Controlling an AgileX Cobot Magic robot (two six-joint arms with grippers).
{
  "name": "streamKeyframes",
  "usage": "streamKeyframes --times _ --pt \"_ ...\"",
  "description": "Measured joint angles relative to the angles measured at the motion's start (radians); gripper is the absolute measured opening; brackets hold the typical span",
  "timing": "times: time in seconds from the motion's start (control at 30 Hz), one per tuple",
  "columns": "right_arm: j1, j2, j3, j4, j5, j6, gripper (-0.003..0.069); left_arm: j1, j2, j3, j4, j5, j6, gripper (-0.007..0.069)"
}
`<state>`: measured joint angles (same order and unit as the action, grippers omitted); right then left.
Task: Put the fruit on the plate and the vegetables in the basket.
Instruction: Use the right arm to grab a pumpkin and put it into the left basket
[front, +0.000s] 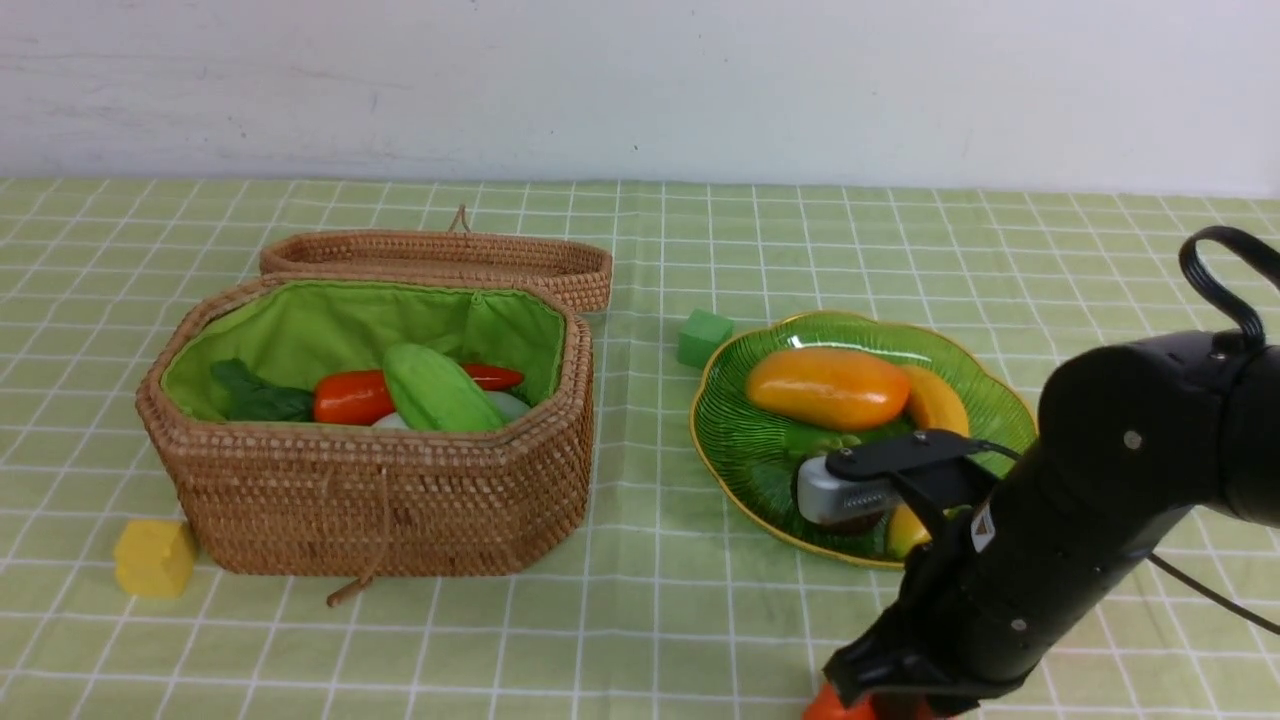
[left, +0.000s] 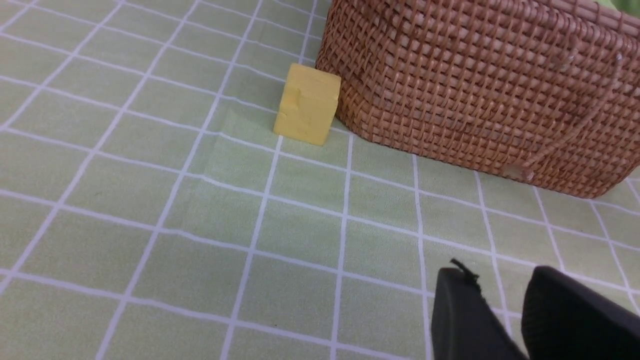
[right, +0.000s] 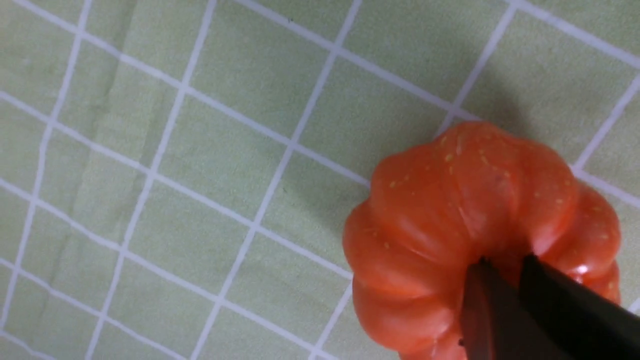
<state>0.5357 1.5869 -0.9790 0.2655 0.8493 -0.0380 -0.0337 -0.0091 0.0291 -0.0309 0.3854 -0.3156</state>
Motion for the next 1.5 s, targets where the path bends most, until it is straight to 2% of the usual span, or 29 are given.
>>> streamKeyframes --times 0.3,0.6,0.8,0.93,1.17,1.27,1.4,1.47,1.5 --pt "0.0 -0.015 -0.116 -0.028 0.078 0.012 0.0056 0.0 0.0 0.0 0.0 0.0 0.0 0.0198" --pt "0.022 0.004 -0.46 -0.03 0.126 -0.023 0.0056 0.0 0.0 0.0 0.0 0.0 0.0 0.021" --pt "0.091 0.242 -0.855 0.006 0.046 -0.047 0.0055 0.0 0.0 0.0 0.0 0.0 0.0 0.0216" --pt "0.12 0.421 -1.044 0.024 0.015 -0.081 0.0055 0.0 0.0 0.0 0.0 0.0 0.0 0.0218" --pt "0.127 0.639 -1.249 -0.094 -0.005 -0.025 0.0057 0.0 0.0 0.0 0.0 0.0 0.0 0.0223" --pt "0.13 0.658 -1.264 -0.118 -0.01 0.027 0.0097 0.0 0.0 0.0 0.0 0.0 0.0 0.0227" --pt "0.13 0.658 -1.266 -0.133 -0.009 0.038 0.022 0.0 0.0 0.0 0.0 0.0 0.0 0.0229" --pt "0.126 0.657 -1.266 -0.133 -0.004 0.038 0.0363 0.0 0.0 0.0 0.0 0.0 0.0 0.0231" --pt "0.126 0.655 -1.266 -0.133 -0.001 0.038 0.0405 0.0 0.0 0.0 0.0 0.0 0.0 0.0232"
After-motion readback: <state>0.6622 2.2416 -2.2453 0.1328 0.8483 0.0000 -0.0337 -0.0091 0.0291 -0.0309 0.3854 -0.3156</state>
